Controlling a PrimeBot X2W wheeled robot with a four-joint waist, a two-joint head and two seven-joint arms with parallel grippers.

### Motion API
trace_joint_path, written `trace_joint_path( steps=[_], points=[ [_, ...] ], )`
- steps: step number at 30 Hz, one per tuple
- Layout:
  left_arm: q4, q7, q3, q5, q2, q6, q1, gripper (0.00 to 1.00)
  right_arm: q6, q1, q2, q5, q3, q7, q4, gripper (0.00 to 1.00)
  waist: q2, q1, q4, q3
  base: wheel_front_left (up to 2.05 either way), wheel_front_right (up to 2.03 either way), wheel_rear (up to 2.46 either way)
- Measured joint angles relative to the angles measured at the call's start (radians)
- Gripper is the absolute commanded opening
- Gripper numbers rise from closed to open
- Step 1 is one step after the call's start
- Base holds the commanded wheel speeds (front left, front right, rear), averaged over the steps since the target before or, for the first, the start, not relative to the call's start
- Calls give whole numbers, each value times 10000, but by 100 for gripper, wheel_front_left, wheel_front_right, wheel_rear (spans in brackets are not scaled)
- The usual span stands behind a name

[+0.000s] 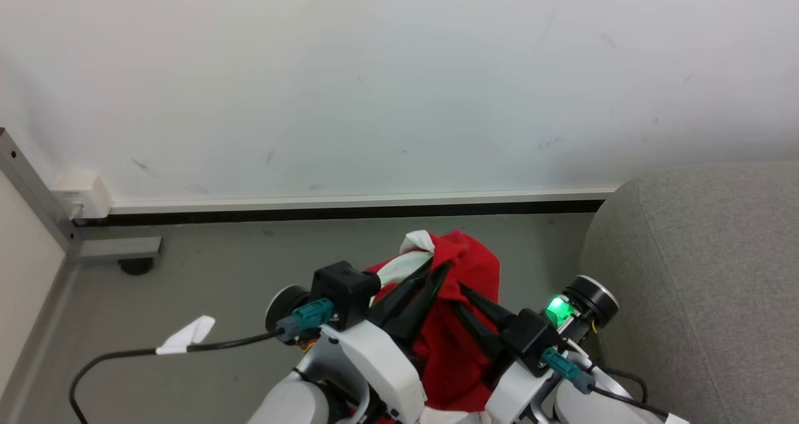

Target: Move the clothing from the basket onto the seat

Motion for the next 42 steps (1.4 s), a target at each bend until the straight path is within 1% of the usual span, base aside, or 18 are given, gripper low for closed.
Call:
trace_joint_path(
  steps=[5,7,8,15,19,24,30,35,42],
  points=[
    [25,-4,40,-36,10,111,0,0,2,-70,40,159,-213,2,-38,0,-1,-1,24,23,0,0,0],
    [42,-50,61,-36,33,123,0,54,2,-64,50,178,-318,2,-107,0,0,0,13,38,0,0,0],
    [48,-100,71,-36,44,128,2,100,2,-48,52,180,-387,2,-159,0,0,0,0,43,0,0,0],
    [205,-535,90,119,337,219,153,100,0,164,54,109,-1139,2,-550,0,0,0,-130,59,0,0,0],
    [449,-709,31,155,474,224,467,100,0,307,-115,21,-1561,2,-857,0,0,0,-225,83,0,0,0],
    [683,-963,21,146,523,270,632,100,0,512,-336,-12,-1814,2,-989,0,0,0,-337,127,0,0,0],
    [736,-1062,-4,109,479,311,636,100,0,625,-395,-12,-1977,2,-1177,0,0,0,-510,138,0,0,0],
    [732,-1139,-38,73,476,314,634,100,2,709,-458,-10,-2105,2,-1275,0,-1,0,-796,172,0,0,0],
    [765,-1252,-215,63,405,330,642,100,0,881,-763,36,-2397,2,-1542,0,0,0,-1471,317,0,0,0]
  ],
)
